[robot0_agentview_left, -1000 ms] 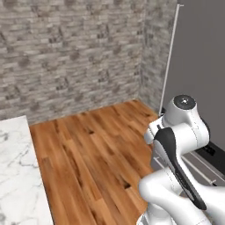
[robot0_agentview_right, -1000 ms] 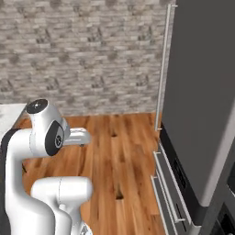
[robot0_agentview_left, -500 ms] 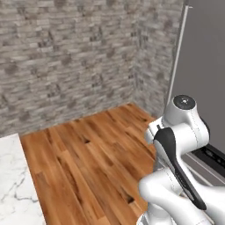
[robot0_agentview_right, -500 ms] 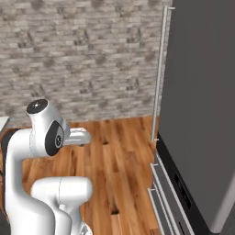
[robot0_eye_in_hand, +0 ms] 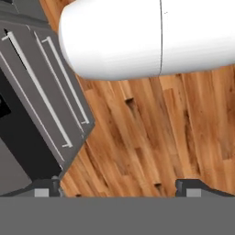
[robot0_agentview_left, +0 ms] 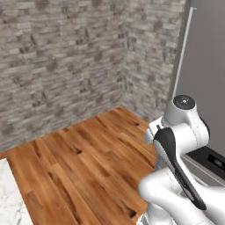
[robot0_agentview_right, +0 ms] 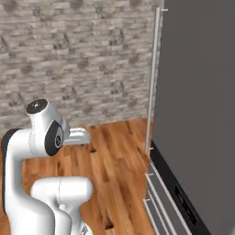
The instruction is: Place one of the steaks on the plate and the other in the bowl. Then place the bowl in the fridge.
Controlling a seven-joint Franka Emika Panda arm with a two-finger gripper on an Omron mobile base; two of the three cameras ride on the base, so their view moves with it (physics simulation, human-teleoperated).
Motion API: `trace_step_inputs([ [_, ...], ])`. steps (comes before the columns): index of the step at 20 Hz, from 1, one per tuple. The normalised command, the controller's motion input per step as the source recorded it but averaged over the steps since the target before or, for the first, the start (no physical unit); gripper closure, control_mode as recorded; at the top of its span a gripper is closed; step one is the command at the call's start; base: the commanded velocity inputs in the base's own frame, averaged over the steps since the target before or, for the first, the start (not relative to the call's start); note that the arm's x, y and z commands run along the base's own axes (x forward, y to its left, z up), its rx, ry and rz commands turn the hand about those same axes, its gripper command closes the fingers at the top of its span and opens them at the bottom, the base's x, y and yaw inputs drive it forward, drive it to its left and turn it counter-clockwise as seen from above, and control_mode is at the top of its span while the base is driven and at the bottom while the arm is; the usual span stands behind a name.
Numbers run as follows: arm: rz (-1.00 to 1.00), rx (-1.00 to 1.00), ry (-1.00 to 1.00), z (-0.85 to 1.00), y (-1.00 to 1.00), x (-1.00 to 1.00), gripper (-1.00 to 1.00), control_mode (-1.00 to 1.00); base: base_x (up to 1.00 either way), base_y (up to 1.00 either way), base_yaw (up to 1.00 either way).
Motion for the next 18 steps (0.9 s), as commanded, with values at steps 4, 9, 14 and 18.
trace_step_inputs([
  [4,0.0,0.0,0.0,0.0,0.0,0.0,-1.0,1.0,0.61,0.07,-0.27],
  [9,0.0,0.0,0.0,0.0,0.0,0.0,-1.0,1.0,0.62,0.16,-0.29],
  [14,0.0,0.0,0.0,0.0,0.0,0.0,-1.0,1.0,0.65,0.32,-0.29],
  [18,0.0,0.0,0.0,0.0,0.0,0.0,-1.0,1.0,0.67,0.36,-0.27],
])
